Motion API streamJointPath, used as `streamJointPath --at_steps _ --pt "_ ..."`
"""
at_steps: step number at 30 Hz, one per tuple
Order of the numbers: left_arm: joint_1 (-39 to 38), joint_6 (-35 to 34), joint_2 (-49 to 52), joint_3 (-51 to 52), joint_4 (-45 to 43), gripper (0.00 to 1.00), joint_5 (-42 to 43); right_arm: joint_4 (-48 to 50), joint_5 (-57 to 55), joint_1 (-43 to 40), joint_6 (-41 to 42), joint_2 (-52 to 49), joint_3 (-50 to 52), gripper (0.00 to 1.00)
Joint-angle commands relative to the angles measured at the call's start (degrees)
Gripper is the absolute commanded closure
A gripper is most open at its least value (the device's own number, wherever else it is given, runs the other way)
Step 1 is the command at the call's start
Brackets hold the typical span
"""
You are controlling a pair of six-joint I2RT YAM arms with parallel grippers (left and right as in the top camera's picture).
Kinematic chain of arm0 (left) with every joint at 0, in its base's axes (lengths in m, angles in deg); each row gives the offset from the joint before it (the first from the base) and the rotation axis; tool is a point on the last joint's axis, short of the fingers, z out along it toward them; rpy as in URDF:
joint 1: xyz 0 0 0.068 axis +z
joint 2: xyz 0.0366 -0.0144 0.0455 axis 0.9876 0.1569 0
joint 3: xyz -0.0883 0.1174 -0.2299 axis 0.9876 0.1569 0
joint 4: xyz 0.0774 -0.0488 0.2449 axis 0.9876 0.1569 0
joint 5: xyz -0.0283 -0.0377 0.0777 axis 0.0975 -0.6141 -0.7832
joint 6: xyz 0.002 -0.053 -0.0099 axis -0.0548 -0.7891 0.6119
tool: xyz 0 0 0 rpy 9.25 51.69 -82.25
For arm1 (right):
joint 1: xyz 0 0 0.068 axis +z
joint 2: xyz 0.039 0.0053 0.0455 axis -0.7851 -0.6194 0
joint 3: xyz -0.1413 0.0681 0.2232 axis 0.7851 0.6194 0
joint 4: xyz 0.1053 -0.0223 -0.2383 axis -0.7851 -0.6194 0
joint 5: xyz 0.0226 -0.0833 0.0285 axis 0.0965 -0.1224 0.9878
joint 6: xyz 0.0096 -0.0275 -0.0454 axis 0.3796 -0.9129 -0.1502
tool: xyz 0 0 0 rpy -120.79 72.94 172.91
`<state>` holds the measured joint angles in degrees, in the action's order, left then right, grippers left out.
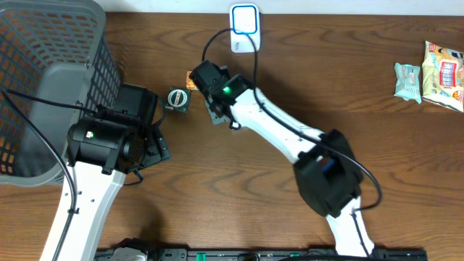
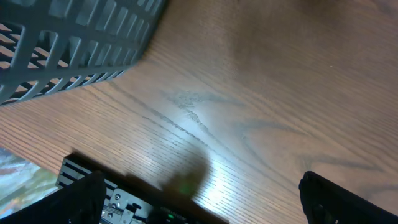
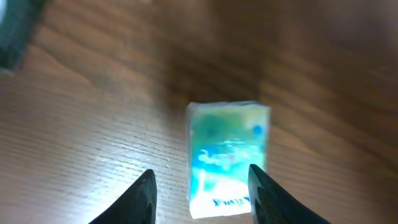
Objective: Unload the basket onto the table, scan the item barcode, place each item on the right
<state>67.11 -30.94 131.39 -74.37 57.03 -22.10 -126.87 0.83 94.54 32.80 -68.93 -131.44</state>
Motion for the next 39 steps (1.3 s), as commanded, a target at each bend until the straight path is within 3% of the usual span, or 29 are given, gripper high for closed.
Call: streamJointPath --at_steps 1,8,10,13,20,26,35,39 --pt "0.28 -0.72 -0.11 -0.02 0.17 0.03 0.26 -0.24 -1.75 1.07 -2.51 -3.19 0.0 0.6" --pt "0.28 -0.72 -0.11 -0.02 0.2 0.02 0.26 -0.52 -5.84 1.16 -2.54 -6.67 0.0 0.61" --pt "0.28 -0.72 -0.11 -0.02 0.17 0.02 0.26 -0.68 -5.81 1.05 -2.56 -7.41 0.0 0.67" --pt "0.28 -0.72 -0.11 -0.02 0.17 0.02 0.26 -0.9 -5.79 0.94 -3.5 -7.96 0.0 0.96" --pt "0.28 -0.72 -0.11 -0.02 0.17 0.02 0.28 -2.45 -3.02 0.39 -3.78 -6.78 -0.96 0.99" --pt "0.28 -0.72 -0.11 -0.02 0.2 0.03 0.26 -3.02 13.62 -5.66 -4.59 -0.07 -1.75 0.99" --pt "0.28 -0.72 -0.11 -0.02 0.17 0.02 0.26 -6.78 53.57 -19.37 -18.75 2.08 -0.24 0.99" --pt "0.28 -0.72 -0.11 -0.02 0.2 0.02 0.28 -5.49 60.35 -24.46 -19.89 1.77 5.2 0.99"
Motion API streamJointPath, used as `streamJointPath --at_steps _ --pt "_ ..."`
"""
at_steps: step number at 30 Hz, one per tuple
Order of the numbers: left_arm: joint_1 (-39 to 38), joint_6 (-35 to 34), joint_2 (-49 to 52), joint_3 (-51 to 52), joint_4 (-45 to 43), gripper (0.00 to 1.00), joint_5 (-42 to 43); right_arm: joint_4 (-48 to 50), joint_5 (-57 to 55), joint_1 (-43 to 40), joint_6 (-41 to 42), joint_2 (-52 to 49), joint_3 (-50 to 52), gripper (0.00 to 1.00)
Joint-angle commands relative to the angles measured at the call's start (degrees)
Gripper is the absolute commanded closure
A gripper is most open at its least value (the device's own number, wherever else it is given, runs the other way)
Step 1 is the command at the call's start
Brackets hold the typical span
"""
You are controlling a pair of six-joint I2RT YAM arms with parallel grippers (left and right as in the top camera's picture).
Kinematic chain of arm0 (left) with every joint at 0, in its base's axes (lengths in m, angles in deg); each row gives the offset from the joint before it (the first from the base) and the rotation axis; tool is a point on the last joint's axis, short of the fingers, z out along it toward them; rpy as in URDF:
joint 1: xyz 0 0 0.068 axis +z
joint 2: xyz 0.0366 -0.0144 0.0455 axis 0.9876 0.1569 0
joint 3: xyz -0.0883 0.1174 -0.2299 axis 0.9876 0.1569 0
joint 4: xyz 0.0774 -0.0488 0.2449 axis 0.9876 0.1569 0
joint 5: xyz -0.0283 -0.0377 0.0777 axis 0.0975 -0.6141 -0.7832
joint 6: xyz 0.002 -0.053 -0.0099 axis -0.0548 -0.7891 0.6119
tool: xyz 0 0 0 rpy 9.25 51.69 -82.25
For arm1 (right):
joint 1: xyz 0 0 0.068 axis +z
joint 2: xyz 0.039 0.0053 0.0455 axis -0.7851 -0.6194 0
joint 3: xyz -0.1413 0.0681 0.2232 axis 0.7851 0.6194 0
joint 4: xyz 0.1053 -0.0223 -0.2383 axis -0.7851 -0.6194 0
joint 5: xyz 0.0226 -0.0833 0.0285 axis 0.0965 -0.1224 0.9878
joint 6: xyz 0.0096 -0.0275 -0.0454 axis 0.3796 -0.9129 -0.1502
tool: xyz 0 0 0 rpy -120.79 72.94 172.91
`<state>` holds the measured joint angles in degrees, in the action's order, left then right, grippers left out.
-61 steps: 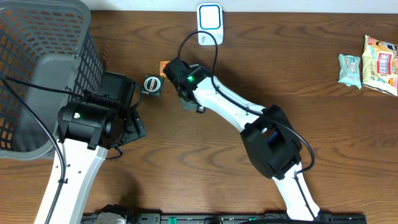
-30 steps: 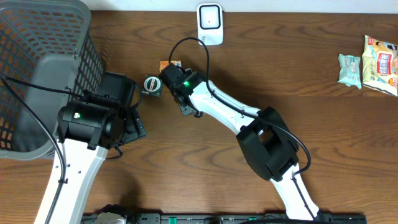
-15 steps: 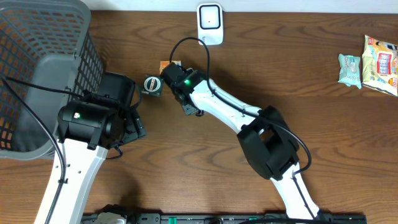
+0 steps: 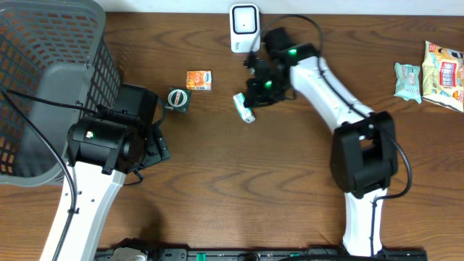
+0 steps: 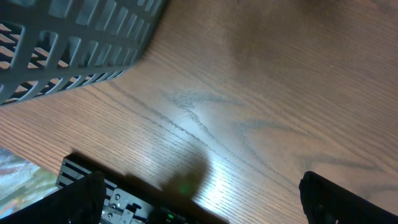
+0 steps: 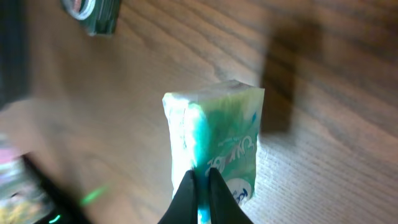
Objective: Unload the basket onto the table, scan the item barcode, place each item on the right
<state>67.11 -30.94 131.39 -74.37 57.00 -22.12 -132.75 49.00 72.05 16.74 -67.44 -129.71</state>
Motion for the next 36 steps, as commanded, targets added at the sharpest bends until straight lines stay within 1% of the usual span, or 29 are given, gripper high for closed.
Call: streamJointPath --at_steps 1,5,8,13,17,20,21,22,23,25,26,27,28,30,32,34,36 --pt "0.28 -0.72 -0.11 -0.02 0.2 0.02 0.31 1.4 12.15 -2.93 -3.8 0.28 5.38 0.99" --pt "0.28 -0.72 -0.11 -0.02 0.2 0.02 0.28 6.34 12.0 -6.82 -3.58 0.28 13.79 0.99" --pt "0.28 -0.72 -0.11 -0.02 0.2 0.02 0.28 6.71 9.18 -10.49 -3.58 0.28 16.63 0.99" --pt "0.28 -0.72 -0.11 -0.02 0.22 0.02 0.28 1.42 2.97 -16.44 -1.44 1.11 13.81 0.89" --pt "0.28 -0.72 -0.11 -0.02 0.2 0.02 0.31 -5.33 2.19 -18.82 -1.49 2.45 9.29 0.81" --pt "0.28 -0.72 -0.11 -0.02 0.2 0.02 0.28 -8.28 2.23 -18.23 -3.04 3.26 7.82 0.73" --pt "0.28 -0.72 -0.11 -0.02 0.22 0.02 0.31 -8.7 2.19 -17.59 -3.3 3.32 7.85 0.69" --pt "0.28 -0.72 -0.11 -0.02 0.2 0.02 0.28 -8.74 2.19 -17.09 -3.45 3.32 7.96 0.67" --pt "0.28 -0.72 -0.11 -0.02 0.2 0.02 0.28 -8.46 2.16 -16.35 -3.45 3.32 8.28 0.6" --pt "0.28 -0.72 -0.11 -0.02 0.2 0.02 0.28 -6.12 2.19 -14.43 -3.37 3.32 9.64 0.54" --pt "0.28 -0.72 -0.11 -0.02 0.2 0.02 0.28 -4.81 2.19 -13.44 -2.97 3.32 10.29 0.49" --pt "0.28 -0.72 -0.11 -0.02 0.2 0.02 0.28 -3.32 2.19 -12.48 -1.97 3.28 10.99 0.38" --pt "0.28 -0.72 -0.11 -0.02 0.2 0.02 0.31 -1.4 2.19 -11.45 -0.39 3.28 11.96 0.33" --pt "0.28 -0.72 -0.11 -0.02 0.2 0.02 0.28 2.05 2.19 -9.9 2.58 3.28 13.79 0.34" --pt "0.28 -0.72 -0.11 -0.02 0.2 0.02 0.31 5.18 2.16 -8.81 4.94 3.28 15.52 0.38" --pt "0.28 -0.72 -0.11 -0.02 0.2 0.03 0.28 8.35 2.19 -7.91 7.43 3.28 17.51 0.45" --pt "0.28 -0.72 -0.11 -0.02 0.2 0.02 0.28 10.27 2.19 -7.1 9.25 3.28 18.99 0.49"
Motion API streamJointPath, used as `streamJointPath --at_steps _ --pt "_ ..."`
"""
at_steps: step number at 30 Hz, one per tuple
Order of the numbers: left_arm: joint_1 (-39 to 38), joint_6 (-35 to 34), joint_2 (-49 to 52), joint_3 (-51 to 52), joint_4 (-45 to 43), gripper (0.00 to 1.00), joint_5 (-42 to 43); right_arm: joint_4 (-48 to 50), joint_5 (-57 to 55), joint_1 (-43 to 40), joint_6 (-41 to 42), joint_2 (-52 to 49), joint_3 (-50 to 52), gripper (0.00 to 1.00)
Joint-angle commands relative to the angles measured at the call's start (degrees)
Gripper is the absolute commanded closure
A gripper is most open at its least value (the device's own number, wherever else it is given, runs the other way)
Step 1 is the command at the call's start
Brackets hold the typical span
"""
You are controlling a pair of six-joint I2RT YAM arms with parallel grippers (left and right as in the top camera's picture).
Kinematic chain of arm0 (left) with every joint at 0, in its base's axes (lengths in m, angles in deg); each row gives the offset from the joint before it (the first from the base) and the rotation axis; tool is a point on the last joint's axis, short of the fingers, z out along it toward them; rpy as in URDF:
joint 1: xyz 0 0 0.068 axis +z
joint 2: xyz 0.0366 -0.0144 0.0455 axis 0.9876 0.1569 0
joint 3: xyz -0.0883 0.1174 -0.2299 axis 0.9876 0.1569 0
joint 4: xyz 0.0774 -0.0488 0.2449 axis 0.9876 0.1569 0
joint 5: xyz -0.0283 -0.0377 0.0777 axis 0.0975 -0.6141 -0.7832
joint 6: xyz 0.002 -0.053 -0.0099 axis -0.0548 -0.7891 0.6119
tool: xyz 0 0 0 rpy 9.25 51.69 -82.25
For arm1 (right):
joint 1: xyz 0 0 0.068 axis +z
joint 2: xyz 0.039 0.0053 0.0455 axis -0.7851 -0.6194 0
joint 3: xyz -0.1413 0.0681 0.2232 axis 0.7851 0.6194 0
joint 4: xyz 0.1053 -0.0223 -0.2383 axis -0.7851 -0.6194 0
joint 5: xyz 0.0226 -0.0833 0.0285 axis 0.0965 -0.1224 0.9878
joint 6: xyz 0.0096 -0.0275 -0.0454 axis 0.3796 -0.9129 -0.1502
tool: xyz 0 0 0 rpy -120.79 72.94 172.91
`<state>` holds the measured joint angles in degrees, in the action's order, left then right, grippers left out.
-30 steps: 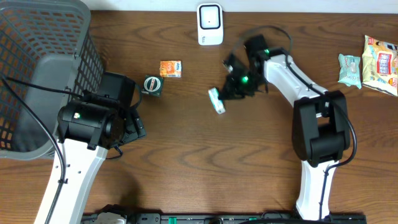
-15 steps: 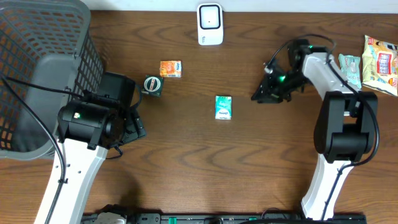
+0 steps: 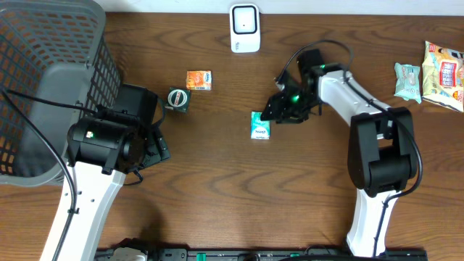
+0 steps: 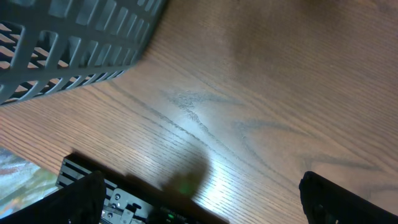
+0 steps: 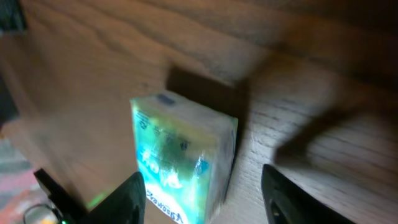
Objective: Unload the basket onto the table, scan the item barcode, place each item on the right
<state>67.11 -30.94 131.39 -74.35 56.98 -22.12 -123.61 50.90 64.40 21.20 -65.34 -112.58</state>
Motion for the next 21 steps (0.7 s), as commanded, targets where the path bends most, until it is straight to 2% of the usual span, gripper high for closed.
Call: streamJointPath --at_steps 1,5,6,7,8,10,18,21 --pt "0.28 -0.72 -0.11 -0.04 0.24 0.02 0.28 1.99 0.28 0.92 4.92 1.18 2.58 0.49" --pt "0.28 -0.72 -0.11 -0.04 0.24 0.03 0.31 5.18 0.26 2.38 6.14 1.18 5.44 0.5" --pt "0.28 -0.72 -0.11 -0.04 0.22 0.02 0.28 6.01 0.22 2.71 6.4 1.18 6.16 0.53" --pt "0.28 -0.72 -0.11 -0.04 0.22 0.02 0.31 6.51 0.09 3.02 6.38 1.18 6.73 0.62" --pt "0.28 -0.72 -0.11 -0.04 0.22 0.02 0.28 6.64 0.07 3.3 6.38 1.18 7.06 0.76" --pt "0.28 -0.72 -0.11 -0.04 0.22 0.02 0.28 6.4 0.09 3.52 6.4 1.18 7.17 0.99" --pt "0.28 -0.72 -0.11 -0.04 0.22 0.02 0.28 5.44 4.79 -0.35 7.04 3.26 6.58 0.99" --pt "0.28 -0.72 -0.11 -0.04 0.24 0.02 0.28 5.03 9.44 -3.74 2.27 5.35 6.58 0.99"
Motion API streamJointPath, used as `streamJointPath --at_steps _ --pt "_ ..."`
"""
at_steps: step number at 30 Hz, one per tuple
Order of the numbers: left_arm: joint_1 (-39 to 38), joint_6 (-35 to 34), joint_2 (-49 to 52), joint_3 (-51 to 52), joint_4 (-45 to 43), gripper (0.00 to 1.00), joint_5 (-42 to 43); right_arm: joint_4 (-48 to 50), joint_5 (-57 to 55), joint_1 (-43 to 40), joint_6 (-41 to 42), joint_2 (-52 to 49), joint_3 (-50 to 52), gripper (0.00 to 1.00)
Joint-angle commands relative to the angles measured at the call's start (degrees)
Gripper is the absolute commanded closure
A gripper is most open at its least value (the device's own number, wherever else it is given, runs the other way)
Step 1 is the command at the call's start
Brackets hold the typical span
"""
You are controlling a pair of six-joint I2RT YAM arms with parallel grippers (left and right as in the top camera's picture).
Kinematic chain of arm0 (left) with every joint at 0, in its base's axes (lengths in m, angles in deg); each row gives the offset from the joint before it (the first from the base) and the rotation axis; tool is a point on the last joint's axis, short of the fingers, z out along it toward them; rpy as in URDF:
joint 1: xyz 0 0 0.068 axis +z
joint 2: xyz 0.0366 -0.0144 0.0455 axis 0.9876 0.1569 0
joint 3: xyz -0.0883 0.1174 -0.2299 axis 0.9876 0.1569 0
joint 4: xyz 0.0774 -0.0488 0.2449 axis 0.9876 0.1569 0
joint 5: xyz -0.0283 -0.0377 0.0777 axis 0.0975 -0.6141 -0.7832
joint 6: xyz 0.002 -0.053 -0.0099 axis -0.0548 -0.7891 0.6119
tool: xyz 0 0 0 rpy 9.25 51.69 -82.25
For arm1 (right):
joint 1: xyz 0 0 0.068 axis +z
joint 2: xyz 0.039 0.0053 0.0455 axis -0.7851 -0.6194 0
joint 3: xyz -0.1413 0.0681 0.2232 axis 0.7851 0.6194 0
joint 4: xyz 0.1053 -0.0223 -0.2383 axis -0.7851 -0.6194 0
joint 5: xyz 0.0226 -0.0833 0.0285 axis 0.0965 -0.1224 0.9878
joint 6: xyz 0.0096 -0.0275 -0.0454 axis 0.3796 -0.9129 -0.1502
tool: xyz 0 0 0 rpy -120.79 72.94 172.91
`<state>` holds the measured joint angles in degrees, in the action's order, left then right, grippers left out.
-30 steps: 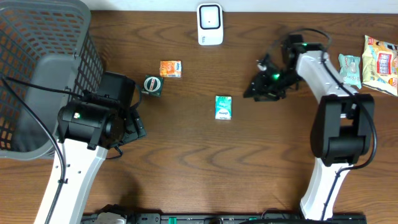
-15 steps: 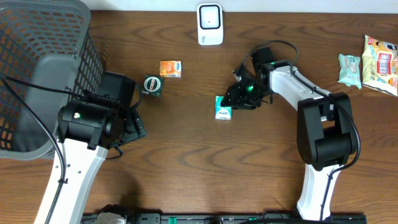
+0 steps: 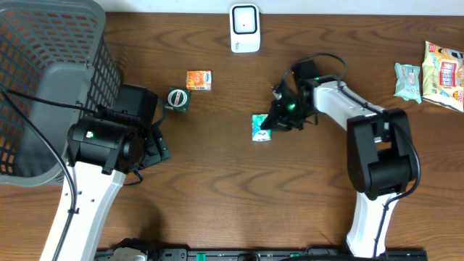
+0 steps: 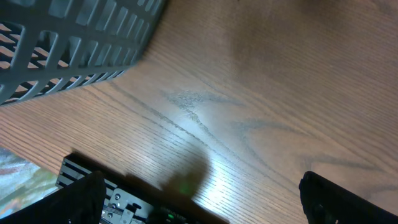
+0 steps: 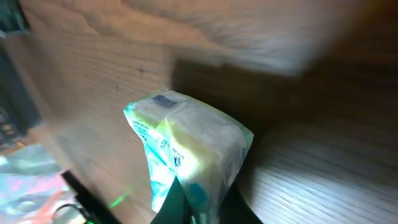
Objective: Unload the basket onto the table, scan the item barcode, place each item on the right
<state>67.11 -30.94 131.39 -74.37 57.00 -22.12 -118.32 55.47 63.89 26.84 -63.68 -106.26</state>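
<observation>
The teal and white packet point(image 3: 259, 127) lies on the wooden table point(image 3: 217, 181), below and slightly right of the white scanner point(image 3: 245, 27) at the far edge. My right gripper point(image 3: 278, 116) sits at the packet's right side. In the right wrist view the packet point(image 5: 186, 140) fills the middle, and the right gripper point(image 5: 202, 202) is shut on its near end. My left gripper point(image 4: 199, 205) stands open over bare wood beside the basket, with nothing between its fingertips point(image 4: 81, 199).
A large grey basket point(image 3: 43, 80) fills the far left, next to my left arm point(image 3: 109, 141). A small orange box point(image 3: 199, 80) and a round green item point(image 3: 177, 98) lie left of centre. Two snack bags point(image 3: 442, 72) lie at the far right.
My right gripper was open just right of the packet lying on the table. Now it has shifted slightly left and is shut on the packet's end. The left arm has not moved.
My right gripper was first open over the packet near the orange box. Then it was shut on the packet below the scanner. Later the packet lay mid-table with the gripper open beside it. Now the gripper is shut on it again.
</observation>
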Motion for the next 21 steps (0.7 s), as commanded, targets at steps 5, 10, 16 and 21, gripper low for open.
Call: streamJointPath --at_steps 5,10,16,21 --pt "0.28 -0.72 -0.11 -0.02 0.22 0.02 0.31 -0.17 20.39 -9.81 -16.11 5.66 0.26 0.99" --pt "0.31 -0.72 -0.11 -0.02 0.2 0.02 0.31 -0.79 32.11 -14.34 -23.17 5.62 0.31 0.99" --pt "0.31 -0.72 -0.11 -0.02 0.2 0.02 0.28 -0.22 46.42 -15.17 -32.72 5.62 0.31 0.99" --pt "0.28 -0.72 -0.11 -0.02 0.2 0.02 0.31 2.75 49.55 -14.62 -30.82 5.64 0.31 0.99"
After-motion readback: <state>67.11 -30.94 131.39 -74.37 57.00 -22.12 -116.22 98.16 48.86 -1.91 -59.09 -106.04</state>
